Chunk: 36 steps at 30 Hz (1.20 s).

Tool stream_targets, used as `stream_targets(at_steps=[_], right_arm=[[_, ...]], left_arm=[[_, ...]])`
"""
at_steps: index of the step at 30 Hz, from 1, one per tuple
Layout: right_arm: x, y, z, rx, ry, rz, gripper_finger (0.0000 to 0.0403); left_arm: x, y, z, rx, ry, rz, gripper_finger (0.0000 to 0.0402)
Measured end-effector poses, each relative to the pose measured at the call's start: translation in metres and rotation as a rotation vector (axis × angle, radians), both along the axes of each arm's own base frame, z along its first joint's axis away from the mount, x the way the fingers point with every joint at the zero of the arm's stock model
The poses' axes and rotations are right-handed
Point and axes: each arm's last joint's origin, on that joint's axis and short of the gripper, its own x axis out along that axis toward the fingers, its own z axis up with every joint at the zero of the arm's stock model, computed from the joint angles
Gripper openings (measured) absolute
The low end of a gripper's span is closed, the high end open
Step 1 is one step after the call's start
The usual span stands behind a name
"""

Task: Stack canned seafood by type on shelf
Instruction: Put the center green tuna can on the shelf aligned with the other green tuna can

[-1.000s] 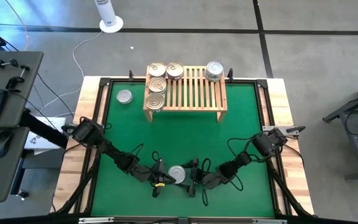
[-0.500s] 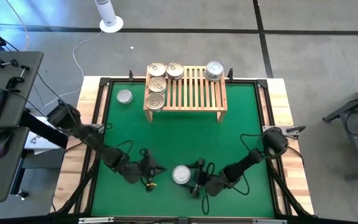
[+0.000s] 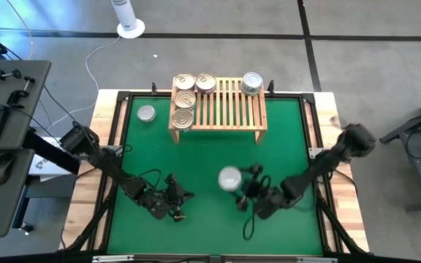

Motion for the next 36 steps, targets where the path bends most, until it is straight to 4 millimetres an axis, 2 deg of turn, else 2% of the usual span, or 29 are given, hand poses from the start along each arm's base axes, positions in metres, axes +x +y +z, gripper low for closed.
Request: stream_targets(at_steps=[3, 8, 12, 16, 20, 27, 33, 36], right_arm=[[-0.006, -0.034, 0.026, -0.021, 0.03, -0.078, 0.0378], [-0.01, -0.1, 0.057, -0.028, 0.084, -0.175, 0.0378], [-0.009, -0.153, 0.068, 0.02, 0.118, -0.2, 0.0379], [-0.01, -0.192, 0.07, 0.037, 0.159, -0.218, 0.0379], [-0.015, -0.215, 0.072, 0.032, 0.173, -0.239, 0.0381], [-0.028, -0.246, 0.067, 0.285, 0.181, -0.242, 0.0396], [-0.033, -0.252, 0.067, 0.318, 0.205, -0.241, 0.0398], [-0.036, -0.251, 0.07, 0.311, 0.203, -0.236, 0.0398]], left_arm=[[0.003, 0.0, -0.008, 0.002, 0.0, 0.007, 0.0], [0.013, 0.002, -0.019, 0.019, -0.019, 0.004, 0.0], [0.024, 0.01, -0.015, -0.016, -0.081, 0.023, 0.0], [0.035, 0.02, -0.009, -0.001, -0.1, -0.059, 0.0], [0.043, 0.03, -0.006, 0.007, -0.114, -0.112, 0.0], [0.05, 0.047, 0.006, 0.043, -0.126, -0.148, 0.0], [0.054, 0.062, 0.026, 0.085, -0.176, -0.128, 0.0], [0.065, 0.076, 0.052, 0.064, -0.219, -0.101, 0.0]])
